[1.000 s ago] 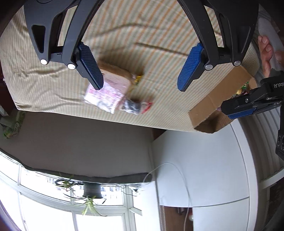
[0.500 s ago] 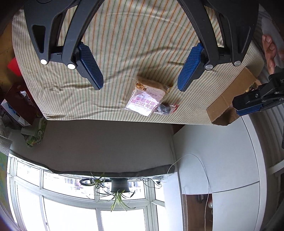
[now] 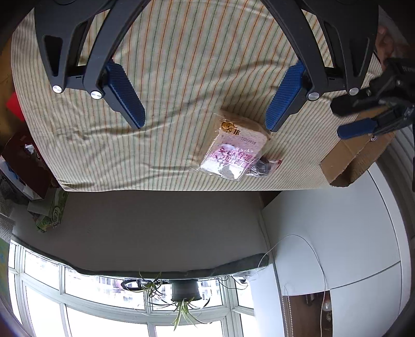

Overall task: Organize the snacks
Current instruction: 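Move both open tools back to the bagged bread slice, then grasp the bagged bread slice with both tools and lift it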

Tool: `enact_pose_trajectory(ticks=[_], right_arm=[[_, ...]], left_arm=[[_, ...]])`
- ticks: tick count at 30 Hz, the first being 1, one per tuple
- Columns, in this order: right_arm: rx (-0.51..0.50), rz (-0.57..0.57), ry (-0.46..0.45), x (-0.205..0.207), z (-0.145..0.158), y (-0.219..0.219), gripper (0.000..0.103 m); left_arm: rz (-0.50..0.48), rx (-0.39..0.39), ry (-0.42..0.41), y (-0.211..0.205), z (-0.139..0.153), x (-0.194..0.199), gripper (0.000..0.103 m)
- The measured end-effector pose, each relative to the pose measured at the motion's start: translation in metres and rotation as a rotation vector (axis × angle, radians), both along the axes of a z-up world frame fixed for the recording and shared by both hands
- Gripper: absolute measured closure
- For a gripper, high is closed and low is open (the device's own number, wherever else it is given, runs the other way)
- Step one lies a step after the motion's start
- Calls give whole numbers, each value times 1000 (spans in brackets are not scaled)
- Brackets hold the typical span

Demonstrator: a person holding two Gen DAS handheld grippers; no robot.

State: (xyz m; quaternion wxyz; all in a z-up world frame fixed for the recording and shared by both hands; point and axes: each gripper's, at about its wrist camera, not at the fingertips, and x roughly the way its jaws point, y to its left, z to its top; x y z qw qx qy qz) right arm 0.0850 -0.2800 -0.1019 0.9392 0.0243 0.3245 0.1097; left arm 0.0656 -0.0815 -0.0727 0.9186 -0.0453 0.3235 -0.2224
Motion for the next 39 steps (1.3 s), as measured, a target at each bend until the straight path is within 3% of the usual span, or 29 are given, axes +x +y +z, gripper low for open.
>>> enact_pose_trajectory(ticks=[7,11,18,24,28,32,39], right_arm=[[19,58,92,77,-12,-6,7],[-4,127,126,121,-5,0,7],[-40,241,227,173,-12,25,7],[-25,317,339,194,-42,55,7],[-19,330,393,193,-55,59,7],[32,316,406,186,-58,47,16],[83,277,400,168,-55,23,20]], left_arm=[[-111,-91,258,-38,-59,41,31],[-62,-116,353,-47,-80,65,31],[14,-88,323,-53,-81,87,31],[56,40,261,-69,-82,90,31],[50,86,232,-80,-84,90,24],[40,127,219,-94,-86,92,21],[17,94,210,-94,-85,90,21]])
